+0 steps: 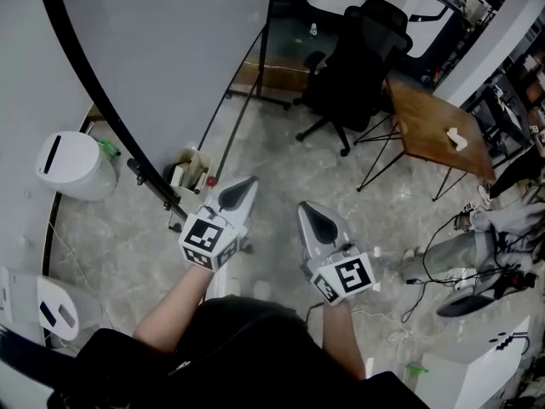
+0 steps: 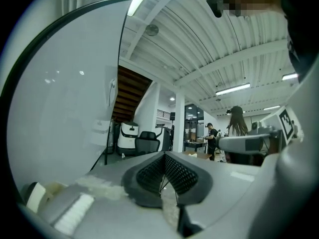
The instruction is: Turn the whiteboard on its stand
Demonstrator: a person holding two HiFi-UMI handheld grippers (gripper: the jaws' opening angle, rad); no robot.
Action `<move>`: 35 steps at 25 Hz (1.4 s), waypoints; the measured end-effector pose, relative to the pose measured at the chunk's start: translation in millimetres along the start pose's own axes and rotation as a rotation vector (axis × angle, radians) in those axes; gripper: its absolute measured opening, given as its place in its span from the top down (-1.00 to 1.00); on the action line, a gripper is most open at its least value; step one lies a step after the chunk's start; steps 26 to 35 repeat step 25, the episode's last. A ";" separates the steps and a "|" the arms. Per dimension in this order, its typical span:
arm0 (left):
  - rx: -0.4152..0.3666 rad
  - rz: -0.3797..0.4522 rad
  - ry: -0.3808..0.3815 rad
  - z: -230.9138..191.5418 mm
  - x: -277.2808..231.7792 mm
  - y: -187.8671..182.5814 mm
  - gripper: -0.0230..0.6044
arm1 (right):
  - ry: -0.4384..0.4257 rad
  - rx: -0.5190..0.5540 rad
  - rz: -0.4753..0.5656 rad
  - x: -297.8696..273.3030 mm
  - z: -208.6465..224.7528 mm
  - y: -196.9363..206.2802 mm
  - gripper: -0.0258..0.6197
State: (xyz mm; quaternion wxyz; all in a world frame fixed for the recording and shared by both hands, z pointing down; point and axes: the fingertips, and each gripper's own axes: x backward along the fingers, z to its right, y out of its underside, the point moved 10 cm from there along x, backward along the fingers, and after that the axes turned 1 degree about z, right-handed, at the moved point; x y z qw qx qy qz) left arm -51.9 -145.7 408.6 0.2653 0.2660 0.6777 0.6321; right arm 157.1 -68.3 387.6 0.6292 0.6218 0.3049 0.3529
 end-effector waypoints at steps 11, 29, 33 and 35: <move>0.023 -0.024 -0.029 -15.4 4.9 12.2 0.91 | 0.023 -0.007 -0.019 -5.3 10.7 8.5 0.89; 0.008 -0.012 -0.046 -35.1 8.8 8.8 0.91 | -0.012 0.022 -0.027 -31.2 6.6 8.7 0.89; 0.008 -0.012 -0.046 -35.1 8.8 8.8 0.91 | -0.012 0.022 -0.027 -31.2 6.6 8.7 0.89; 0.008 -0.012 -0.046 -35.1 8.8 8.8 0.91 | -0.012 0.022 -0.027 -31.2 6.6 8.7 0.89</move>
